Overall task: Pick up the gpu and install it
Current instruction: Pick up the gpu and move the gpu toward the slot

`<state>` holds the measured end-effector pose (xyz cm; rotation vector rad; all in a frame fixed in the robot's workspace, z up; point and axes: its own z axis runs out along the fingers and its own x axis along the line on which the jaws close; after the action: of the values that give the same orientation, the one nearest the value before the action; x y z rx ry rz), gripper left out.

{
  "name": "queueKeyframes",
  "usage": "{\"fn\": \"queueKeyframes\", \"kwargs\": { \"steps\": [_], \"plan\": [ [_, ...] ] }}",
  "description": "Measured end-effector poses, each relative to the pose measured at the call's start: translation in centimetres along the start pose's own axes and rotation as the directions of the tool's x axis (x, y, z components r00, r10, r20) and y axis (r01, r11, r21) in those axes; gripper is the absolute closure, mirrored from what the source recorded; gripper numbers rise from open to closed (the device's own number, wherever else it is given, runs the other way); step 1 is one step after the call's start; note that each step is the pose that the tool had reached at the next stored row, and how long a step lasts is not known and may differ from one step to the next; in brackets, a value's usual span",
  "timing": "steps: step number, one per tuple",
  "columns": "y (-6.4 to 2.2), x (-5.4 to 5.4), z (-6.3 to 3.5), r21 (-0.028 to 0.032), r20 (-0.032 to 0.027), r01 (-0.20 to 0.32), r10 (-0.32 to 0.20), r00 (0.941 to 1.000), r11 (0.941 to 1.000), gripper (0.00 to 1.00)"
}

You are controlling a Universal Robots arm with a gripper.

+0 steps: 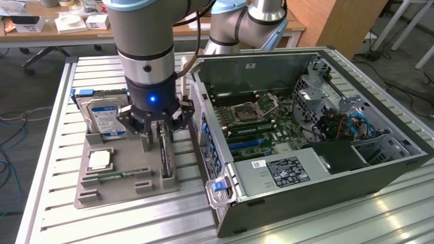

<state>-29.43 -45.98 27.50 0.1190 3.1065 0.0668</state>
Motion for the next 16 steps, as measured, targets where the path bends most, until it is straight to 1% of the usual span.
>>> {"fn": "queueKeyframes", "kwargs": {
  "steps": [9,16],
  "plan": [
    [-0.04,0.0,0.91,-0.0001,0.0,0.0,0.0,1.0,1.0,0.53],
    [-0.03,-0.2,1.14,-0.0002,0.0002,0.0,0.0,1.0,1.0,0.53]
  ]
}}
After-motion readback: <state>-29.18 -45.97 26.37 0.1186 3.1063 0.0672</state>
